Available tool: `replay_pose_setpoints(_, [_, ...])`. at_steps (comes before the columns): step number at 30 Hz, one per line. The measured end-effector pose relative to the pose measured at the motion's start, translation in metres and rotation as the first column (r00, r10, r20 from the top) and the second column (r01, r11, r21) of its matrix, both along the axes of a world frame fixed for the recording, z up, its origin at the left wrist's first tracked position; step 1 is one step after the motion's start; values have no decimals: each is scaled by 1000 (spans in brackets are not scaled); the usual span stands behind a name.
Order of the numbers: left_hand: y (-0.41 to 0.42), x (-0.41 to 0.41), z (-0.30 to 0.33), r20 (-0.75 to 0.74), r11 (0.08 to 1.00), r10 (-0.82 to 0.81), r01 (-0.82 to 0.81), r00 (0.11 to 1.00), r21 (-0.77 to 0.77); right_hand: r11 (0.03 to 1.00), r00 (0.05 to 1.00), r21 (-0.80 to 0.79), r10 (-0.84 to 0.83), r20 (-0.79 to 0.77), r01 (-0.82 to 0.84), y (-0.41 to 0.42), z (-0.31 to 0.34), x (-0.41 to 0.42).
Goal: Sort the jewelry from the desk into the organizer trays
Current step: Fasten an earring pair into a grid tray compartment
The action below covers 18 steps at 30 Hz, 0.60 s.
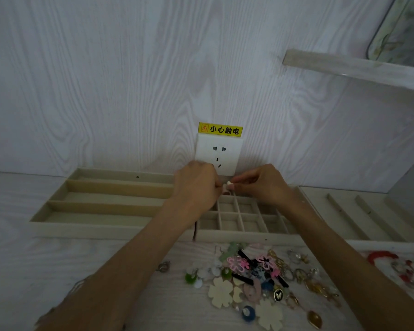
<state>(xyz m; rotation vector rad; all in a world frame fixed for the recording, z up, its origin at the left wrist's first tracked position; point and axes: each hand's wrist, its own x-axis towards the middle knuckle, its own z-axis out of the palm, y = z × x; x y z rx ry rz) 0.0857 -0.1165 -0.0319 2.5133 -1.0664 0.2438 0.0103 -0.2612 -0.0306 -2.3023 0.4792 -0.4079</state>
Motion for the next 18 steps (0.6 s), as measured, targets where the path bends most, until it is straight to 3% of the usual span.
replay_pose_setpoints(7, [7, 2, 10, -71, 997, -60, 63, 996, 50, 995, 999, -100, 11, -36, -14, 3, -3, 4])
replay_pose_setpoints(13, [9, 1, 11, -148, 987, -88, 106, 985, 122, 881, 987, -467, -133, -89, 77, 16, 1, 8])
replay_pose_setpoints(18, [8, 3, 12, -150, 988, -99, 115, 984, 103, 910, 991, -401, -130, -30, 107, 16, 5, 5])
